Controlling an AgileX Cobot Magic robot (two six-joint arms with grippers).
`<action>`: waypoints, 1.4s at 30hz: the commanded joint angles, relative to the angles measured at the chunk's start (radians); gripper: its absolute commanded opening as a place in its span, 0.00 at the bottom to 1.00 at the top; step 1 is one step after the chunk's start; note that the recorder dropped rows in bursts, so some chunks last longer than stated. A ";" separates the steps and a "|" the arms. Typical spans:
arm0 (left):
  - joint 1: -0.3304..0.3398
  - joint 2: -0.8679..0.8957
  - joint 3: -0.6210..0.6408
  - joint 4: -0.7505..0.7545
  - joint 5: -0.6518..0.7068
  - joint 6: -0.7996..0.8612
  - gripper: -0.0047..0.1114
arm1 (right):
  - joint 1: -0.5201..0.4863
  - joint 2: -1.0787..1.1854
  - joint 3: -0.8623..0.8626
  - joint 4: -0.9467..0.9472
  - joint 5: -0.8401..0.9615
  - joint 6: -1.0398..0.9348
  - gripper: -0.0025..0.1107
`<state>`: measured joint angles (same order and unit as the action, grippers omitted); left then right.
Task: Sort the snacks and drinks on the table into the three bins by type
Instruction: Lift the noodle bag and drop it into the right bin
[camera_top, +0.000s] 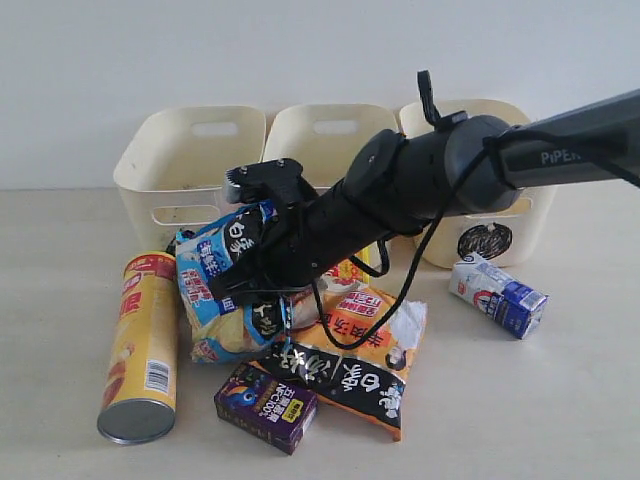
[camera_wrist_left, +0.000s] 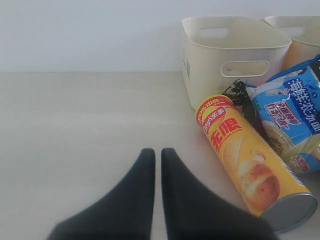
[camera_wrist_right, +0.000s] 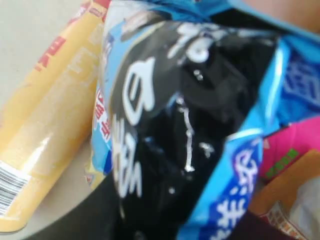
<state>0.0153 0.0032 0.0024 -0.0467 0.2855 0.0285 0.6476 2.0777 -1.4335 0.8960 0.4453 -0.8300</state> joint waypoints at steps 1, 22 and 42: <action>0.004 -0.003 -0.002 -0.005 -0.005 -0.009 0.08 | 0.001 -0.071 -0.006 0.000 0.014 -0.008 0.03; 0.004 -0.003 -0.002 -0.005 -0.007 -0.009 0.08 | -0.227 -0.402 -0.006 -0.169 0.163 0.104 0.03; 0.004 -0.003 -0.002 -0.005 -0.006 -0.009 0.08 | -0.548 -0.301 -0.070 -0.186 -0.058 0.115 0.03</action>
<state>0.0153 0.0032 0.0024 -0.0467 0.2855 0.0285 0.1117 1.7436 -1.4654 0.7136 0.4280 -0.7171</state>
